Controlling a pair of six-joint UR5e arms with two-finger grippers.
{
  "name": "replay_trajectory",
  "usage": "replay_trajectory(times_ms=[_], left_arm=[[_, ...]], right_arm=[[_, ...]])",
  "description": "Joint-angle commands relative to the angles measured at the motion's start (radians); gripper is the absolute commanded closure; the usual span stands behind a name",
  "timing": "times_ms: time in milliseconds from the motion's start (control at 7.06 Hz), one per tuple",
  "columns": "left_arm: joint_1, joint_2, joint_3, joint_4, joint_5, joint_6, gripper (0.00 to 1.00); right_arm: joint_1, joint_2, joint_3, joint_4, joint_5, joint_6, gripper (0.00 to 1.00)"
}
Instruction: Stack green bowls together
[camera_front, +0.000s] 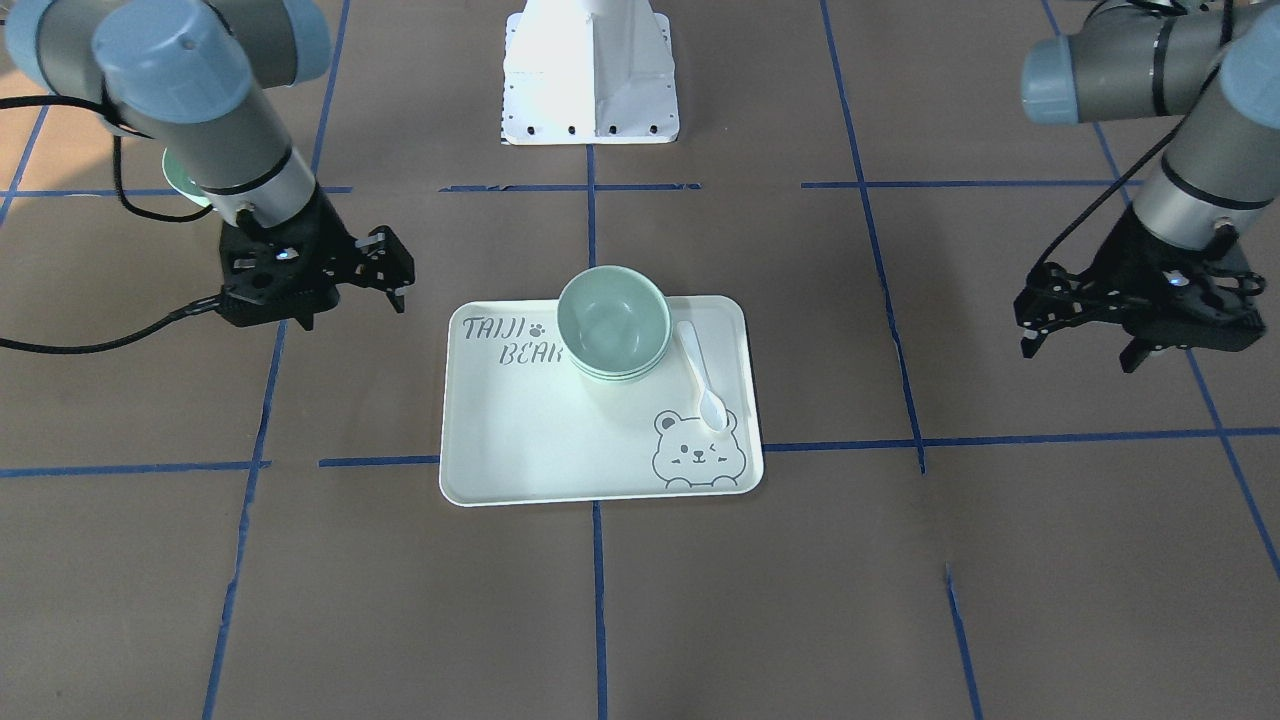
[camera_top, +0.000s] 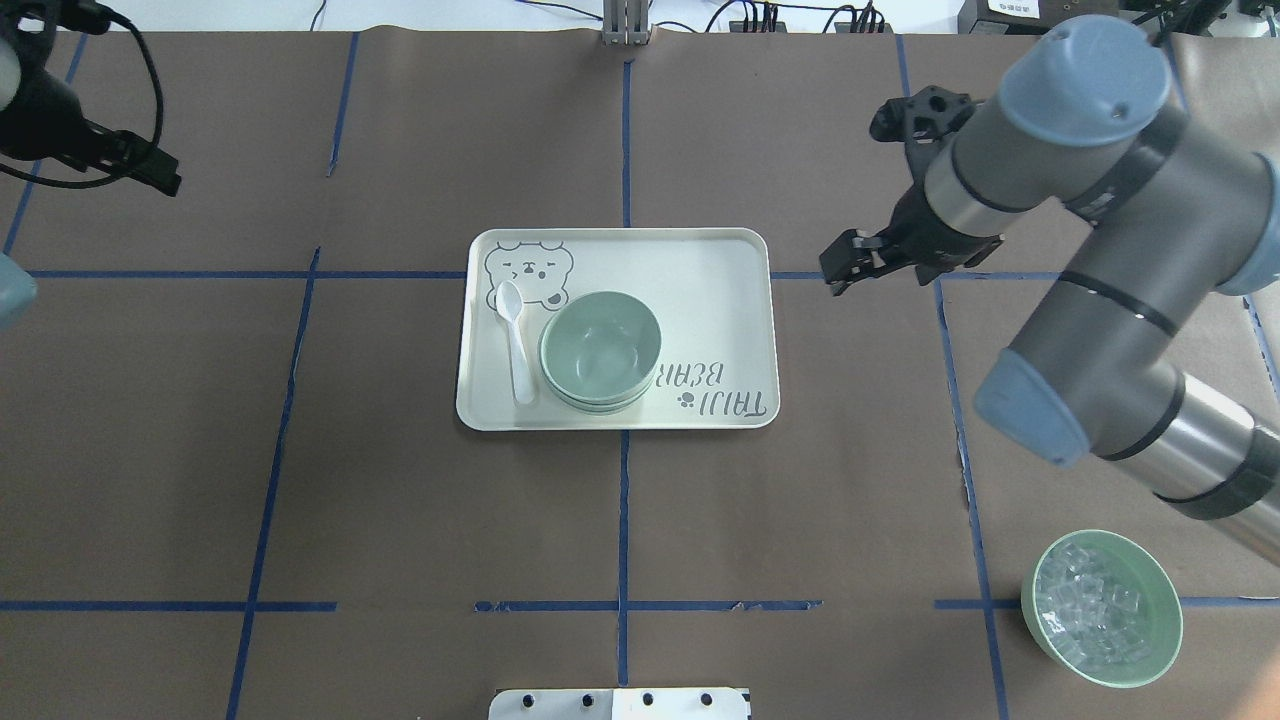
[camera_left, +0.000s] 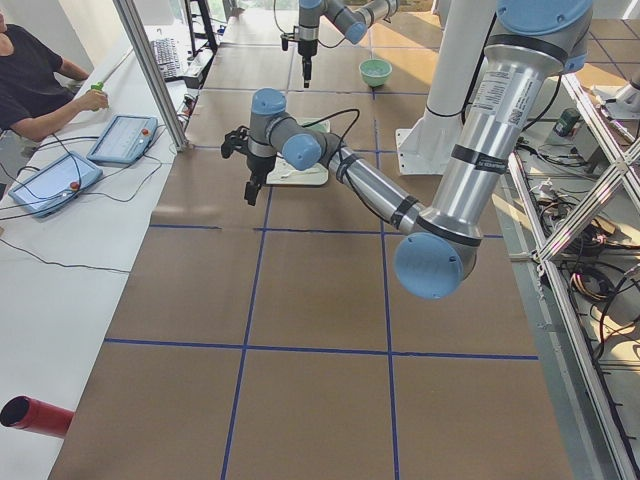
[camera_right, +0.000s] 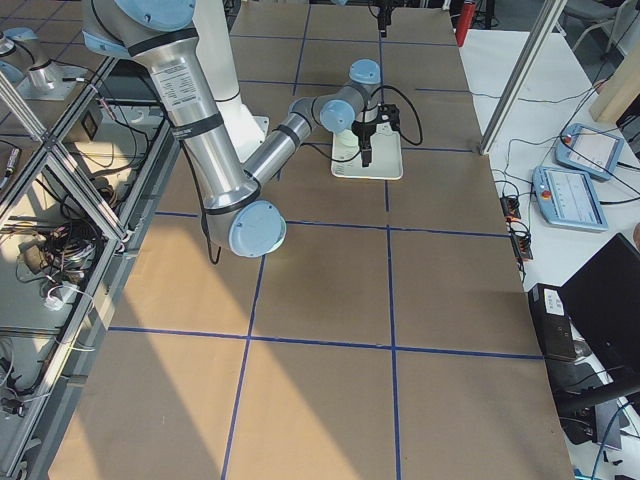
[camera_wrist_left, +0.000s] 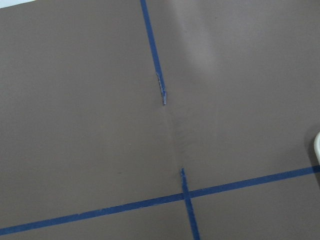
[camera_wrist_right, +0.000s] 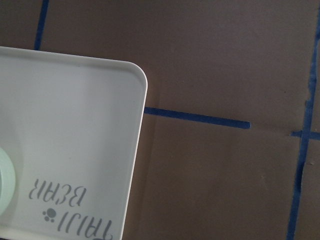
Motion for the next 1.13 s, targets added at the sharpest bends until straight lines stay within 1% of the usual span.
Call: replay_trajectory(times_ms=[0,142,283,425,567,708,850,992], left_arm=[[-0.14,0.076,0.053,0.0,-0.043,0.215,0.0],[-0.191,0.094,0.094,0.0,-0.091,0.316,0.0],[-0.236,0.11,0.122,0.0,-0.117,0.379,0.0],[-0.265,0.126,0.137,0.0,-0.117,0.419,0.0],[-0.287,0.155,0.142,-0.003,-0.12,0.435,0.0],[-0.297,0.183,0.142,-0.004,-0.122,0.444,0.0],[-0.304,0.221,0.144,-0.006,-0.137,0.485,0.0],[-0.337,0.238,0.162,-0.001,-0.19,0.486,0.0]], right_arm=[[0.204,-0.177,0.018,-0.002,0.114,-0.321,0.0],[0.296,-0.257,0.013,-0.005,0.12,-0.491,0.0],[0.375,-0.329,0.01,-0.005,0.136,-0.62,0.0],[0.452,-0.378,-0.026,-0.005,0.16,-0.743,0.0],[0.543,-0.409,-0.097,-0.005,0.22,-0.84,0.0],[0.631,-0.429,-0.181,-0.004,0.286,-0.891,0.0],[0.679,-0.426,-0.259,-0.002,0.292,-0.894,0.0],[0.682,-0.422,-0.26,-0.001,0.291,-0.893,0.0]])
